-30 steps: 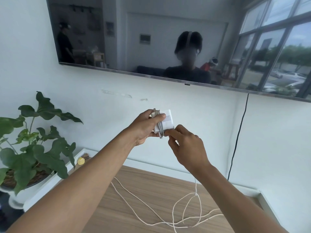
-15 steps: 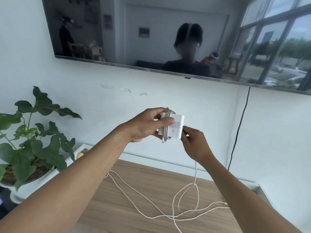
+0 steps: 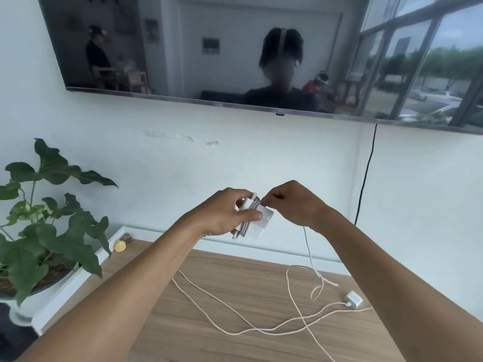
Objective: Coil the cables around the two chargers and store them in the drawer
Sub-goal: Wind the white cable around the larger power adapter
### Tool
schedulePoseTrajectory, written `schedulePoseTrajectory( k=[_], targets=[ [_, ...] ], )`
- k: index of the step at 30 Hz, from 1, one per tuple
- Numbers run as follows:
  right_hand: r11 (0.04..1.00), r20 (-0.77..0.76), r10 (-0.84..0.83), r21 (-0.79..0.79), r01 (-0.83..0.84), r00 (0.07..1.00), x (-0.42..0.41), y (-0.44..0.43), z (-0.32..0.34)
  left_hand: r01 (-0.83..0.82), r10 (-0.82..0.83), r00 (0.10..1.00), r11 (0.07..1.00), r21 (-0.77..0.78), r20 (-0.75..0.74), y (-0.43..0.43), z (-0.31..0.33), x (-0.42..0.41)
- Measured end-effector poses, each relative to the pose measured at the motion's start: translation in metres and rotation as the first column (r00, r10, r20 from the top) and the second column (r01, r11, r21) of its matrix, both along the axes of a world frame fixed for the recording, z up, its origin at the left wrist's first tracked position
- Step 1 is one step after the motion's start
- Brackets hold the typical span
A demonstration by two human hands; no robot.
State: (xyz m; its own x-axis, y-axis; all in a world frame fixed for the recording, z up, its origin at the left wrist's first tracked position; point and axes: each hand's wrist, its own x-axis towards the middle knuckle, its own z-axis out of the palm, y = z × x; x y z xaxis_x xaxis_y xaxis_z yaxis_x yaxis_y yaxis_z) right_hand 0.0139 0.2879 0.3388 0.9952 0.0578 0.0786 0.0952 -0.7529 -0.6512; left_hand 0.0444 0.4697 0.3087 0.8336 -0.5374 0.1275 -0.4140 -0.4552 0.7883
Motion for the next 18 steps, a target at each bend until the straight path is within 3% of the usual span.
schedulePoseTrajectory(
  k=[4,7,10,14,18],
  targets=[
    [0.991,0.237,0.016,-0.13,0.015,0.971,-0.008,0.013,-0.011,-0.092,0.092,0.996,0.991,-0.1,-0.002,-0.003,-0.004,0.003],
    [0.985,0.404,0.078,-0.174,-0.007,0.912,-0.015,0.019,-0.023,-0.14,0.102,0.984,0.952,-0.273,-0.149,-0.004,-0.005,0.004],
    [0.972,0.564,0.057,-0.22,0.084,0.824,-0.021,0.024,-0.039,-0.199,0.093,0.955,0.905,-0.376,-0.28,-0.006,-0.005,0.006],
    [0.977,0.627,0.069,-0.2,0.075,0.776,-0.029,0.032,-0.056,-0.24,0.014,0.901,0.849,-0.472,-0.433,-0.006,-0.005,0.007],
    [0.964,0.643,0.096,-0.25,0.089,0.76,-0.029,0.032,-0.058,-0.261,0.041,0.895,0.855,-0.449,-0.444,-0.005,-0.005,0.008]
  ],
)
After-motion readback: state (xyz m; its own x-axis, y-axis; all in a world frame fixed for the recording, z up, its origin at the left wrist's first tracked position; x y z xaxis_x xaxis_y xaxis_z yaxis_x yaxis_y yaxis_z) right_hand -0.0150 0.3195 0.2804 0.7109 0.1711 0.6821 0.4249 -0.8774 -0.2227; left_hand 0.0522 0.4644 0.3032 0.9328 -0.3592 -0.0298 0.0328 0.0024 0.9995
